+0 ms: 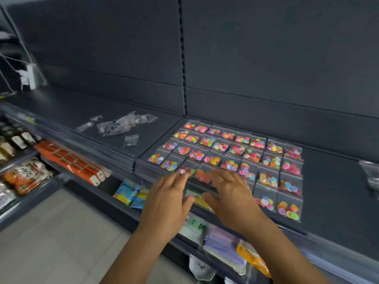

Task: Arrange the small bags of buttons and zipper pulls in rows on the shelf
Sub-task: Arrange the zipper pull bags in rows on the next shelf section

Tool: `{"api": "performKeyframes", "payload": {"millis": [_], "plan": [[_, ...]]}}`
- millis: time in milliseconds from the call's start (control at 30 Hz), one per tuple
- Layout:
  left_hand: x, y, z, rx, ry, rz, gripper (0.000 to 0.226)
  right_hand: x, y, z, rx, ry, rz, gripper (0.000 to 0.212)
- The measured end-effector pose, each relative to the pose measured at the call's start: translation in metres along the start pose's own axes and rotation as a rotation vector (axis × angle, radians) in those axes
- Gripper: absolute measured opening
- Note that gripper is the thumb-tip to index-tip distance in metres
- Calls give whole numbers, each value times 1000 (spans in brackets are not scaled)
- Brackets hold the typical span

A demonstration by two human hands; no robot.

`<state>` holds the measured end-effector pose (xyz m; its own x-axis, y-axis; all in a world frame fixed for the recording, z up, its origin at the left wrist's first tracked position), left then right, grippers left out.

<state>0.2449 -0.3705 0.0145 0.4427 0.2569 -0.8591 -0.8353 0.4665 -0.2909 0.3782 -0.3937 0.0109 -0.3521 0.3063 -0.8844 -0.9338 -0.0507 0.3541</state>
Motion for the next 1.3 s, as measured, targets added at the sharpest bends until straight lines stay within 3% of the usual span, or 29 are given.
{"api": "performKeyframes", "payload": {"millis": [267,600,867,1033,1167,1300], "plan": [[-37,102,6,-110,-58,45,60,49,93,52,-97,33,54,59],[-42,201,69,-204,-99,54,58,110,143,159,-191,69,68,55],[-13,264,149,-217,-55,106,56,153,144,246,-198,102,66,50],[18,288,185,-166,47,166,56,188,143,273,-272,229,-3,41],[35,295,192,-121,130,182,51,195,128,291,-209,229,-31,40],[37,281,193,-48,59,67,38,190,116,301,-122,199,36,40]]}}
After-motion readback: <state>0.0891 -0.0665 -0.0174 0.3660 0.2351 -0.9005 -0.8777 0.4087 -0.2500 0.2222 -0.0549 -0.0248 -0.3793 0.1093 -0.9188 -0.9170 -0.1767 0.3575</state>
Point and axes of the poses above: each hand's wrist, its own z-axis towards the middle knuckle, its own x-axis out of the palm, y = z × x, the point moved 8 cm from there along z, towards the middle knuckle, and after that the axes turned 13 degrees about -y, right-handed, at the moved point
